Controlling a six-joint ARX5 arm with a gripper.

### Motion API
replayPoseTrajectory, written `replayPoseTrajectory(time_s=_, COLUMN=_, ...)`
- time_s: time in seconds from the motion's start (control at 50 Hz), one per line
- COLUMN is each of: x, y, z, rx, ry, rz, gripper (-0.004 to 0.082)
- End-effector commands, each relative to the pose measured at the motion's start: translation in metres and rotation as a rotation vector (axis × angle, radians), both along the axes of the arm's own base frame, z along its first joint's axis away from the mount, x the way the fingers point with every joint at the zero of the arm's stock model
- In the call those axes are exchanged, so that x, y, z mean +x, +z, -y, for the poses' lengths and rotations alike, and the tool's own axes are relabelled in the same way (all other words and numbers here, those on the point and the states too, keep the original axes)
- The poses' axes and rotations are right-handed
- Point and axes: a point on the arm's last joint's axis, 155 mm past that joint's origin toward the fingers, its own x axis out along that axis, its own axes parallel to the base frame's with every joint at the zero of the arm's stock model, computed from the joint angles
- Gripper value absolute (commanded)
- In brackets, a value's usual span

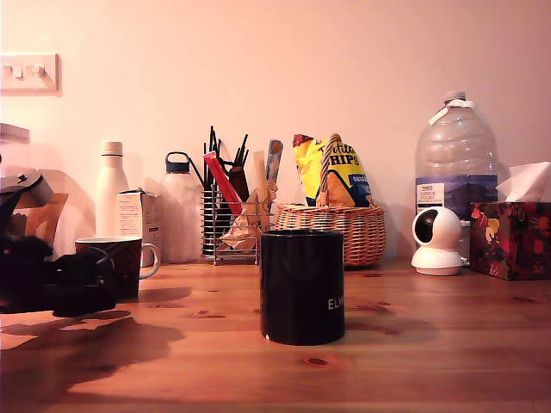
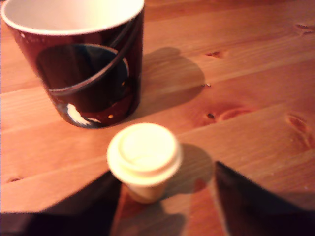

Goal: Pick up the coffee capsules from the table one by one and drop them inside the nearest coffee cup

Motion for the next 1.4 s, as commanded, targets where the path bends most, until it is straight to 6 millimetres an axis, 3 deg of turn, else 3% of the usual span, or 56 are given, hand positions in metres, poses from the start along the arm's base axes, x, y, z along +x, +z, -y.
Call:
replayPoseTrajectory(time_s=0.0, x=0.002, y=-0.004, z=-0.001, rx=0.006, ry=-0.003, rz=0.002, gripper=0.0162)
replayPoseTrajectory(time_s=0.54, x=0.0, y=0.007, z=0.009, rx=-0.029, ry=-0.053, rz=0.018, gripper=0.0162)
replayPoseTrajectory(time_s=0.8, x=-0.011, y=0.03, z=0.011, rx=-0.033, ry=-0.071, rz=-0.02, gripper=0.0147)
replayPoseTrajectory(time_s=1.1, x=-0.023, y=0.069, z=0.005, rx=-0.031, ry=-0.062, rz=-0.011, gripper=0.0142)
replayPoseTrajectory(time_s=1.38, x=-0.023, y=0.081, z=-0.008, rx=-0.024, ry=-0.021, rz=-0.008, gripper=0.0142)
